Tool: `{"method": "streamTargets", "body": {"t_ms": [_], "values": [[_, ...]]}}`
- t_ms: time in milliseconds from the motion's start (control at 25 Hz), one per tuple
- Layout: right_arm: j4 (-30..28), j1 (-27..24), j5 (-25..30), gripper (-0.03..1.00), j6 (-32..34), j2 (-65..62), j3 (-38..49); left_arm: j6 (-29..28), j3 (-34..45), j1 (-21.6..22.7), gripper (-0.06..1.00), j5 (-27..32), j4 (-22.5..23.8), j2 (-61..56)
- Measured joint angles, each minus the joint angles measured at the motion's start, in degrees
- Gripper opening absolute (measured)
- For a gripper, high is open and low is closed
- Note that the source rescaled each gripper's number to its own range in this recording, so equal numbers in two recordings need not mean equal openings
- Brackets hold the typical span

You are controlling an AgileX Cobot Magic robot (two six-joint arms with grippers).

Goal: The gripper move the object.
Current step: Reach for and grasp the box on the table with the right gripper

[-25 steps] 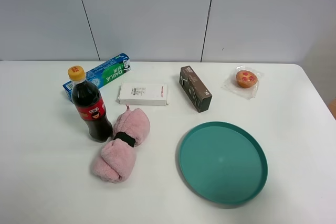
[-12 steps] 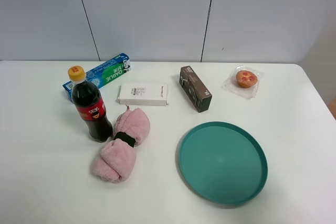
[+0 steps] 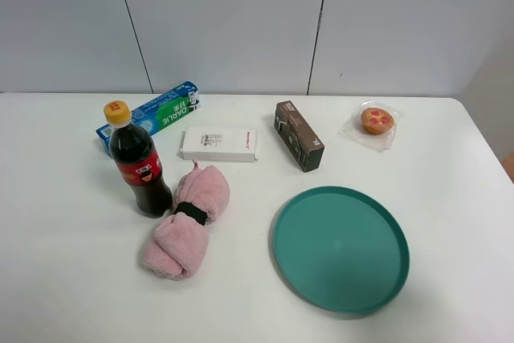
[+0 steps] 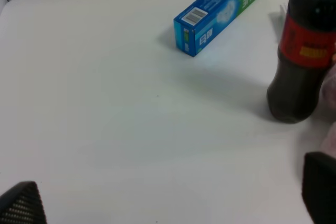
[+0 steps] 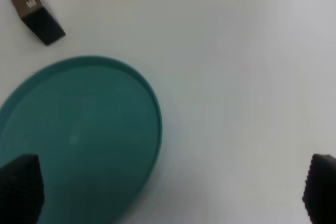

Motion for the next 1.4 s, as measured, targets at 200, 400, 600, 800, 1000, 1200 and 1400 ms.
{"method": "streamTargets", "body": {"t_ms": [200, 400, 600, 800, 1000, 1200, 1400], "values": [[0.00, 0.00, 1.83, 1.00, -4.27, 6.82, -4.18, 0.00, 0.00, 0.00, 1.00, 0.00, 0.00, 0.00], [0.63, 0.00, 2.28, 1.00, -7.95, 14.99, -9.93, 0.00, 0.00, 0.00, 1.00, 0.00, 0.00, 0.00], [3.57, 0.00, 3.27, 1.00, -13.11, 26.60, -17.91, 0.00, 0.00, 0.00, 1.00, 0.00, 0.00, 0.00], [5.43, 1.32, 3.32, 1.00, -14.76, 37.59, -25.68, 0.00, 0.00, 0.00, 1.00, 0.00, 0.00, 0.00], [5.38, 5.73, 3.27, 1.00, -15.71, 47.14, -31.21, 0.00, 0.00, 0.00, 1.00, 0.00, 0.00, 0.00], [5.38, 8.77, 3.17, 1.00, -18.48, 56.74, -37.27, 0.00, 0.00, 0.00, 1.00, 0.00, 0.00, 0.00], [5.43, 9.51, 2.92, 1.00, -23.16, 65.81, -43.56, 0.00, 0.00, 0.00, 1.00, 0.00, 0.00, 0.00]]}}
